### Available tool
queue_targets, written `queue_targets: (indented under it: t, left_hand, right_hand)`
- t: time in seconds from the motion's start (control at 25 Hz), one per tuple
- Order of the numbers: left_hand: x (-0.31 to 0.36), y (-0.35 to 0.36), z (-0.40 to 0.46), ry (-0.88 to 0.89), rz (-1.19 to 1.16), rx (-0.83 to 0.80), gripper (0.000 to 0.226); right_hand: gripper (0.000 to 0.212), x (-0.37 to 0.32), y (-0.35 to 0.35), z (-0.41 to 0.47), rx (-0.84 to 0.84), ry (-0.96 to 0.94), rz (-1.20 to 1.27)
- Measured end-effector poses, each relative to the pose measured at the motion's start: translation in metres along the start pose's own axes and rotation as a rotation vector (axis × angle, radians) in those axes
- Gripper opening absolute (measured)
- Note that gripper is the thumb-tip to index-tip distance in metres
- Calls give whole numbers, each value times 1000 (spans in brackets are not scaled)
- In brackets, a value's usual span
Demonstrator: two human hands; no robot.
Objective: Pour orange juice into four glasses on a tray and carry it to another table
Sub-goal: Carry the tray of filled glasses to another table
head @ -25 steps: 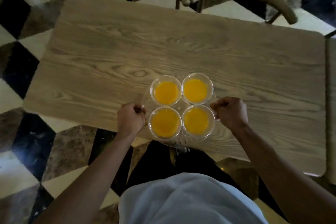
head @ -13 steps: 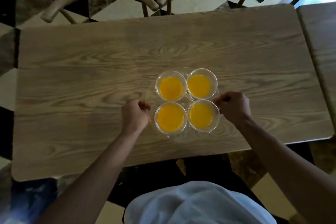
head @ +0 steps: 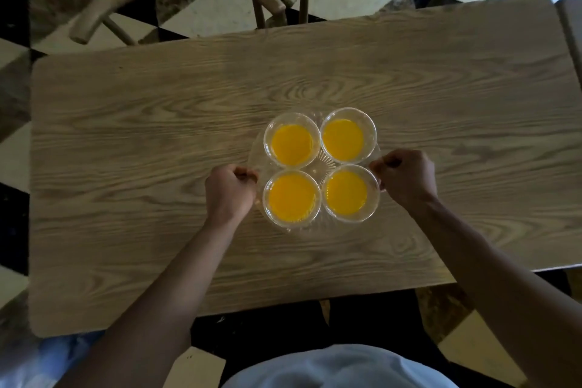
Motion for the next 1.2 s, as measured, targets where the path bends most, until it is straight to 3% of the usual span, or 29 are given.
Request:
queue_targets:
  t: [0.2, 0.32, 0.6, 1.2]
  left_hand:
    - [5, -1, 11, -2, 21, 5, 32]
    - [3, 5, 17, 6, 52, -4, 27]
    - [-3, 17, 29, -35, 38, -8, 18]
    - [-1, 19, 43, -29, 13, -16, 20]
  right_hand:
    - [15, -1, 10, 13, -21, 4, 39]
    - [7, 0, 15, 21, -27, 17, 37]
    - [15, 0, 17, 31, -35, 38, 13]
    - [6, 4, 26, 38, -35, 62, 53]
Point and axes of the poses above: each hand's wrist, its own z-axis towards the middle knuckle, its own y-axis out of the palm, x = y × z, the point moved 10 cm from there along z, towards the middle knuckle, and after that the axes turned 2 degrees about -y, right-handed, at the moved point
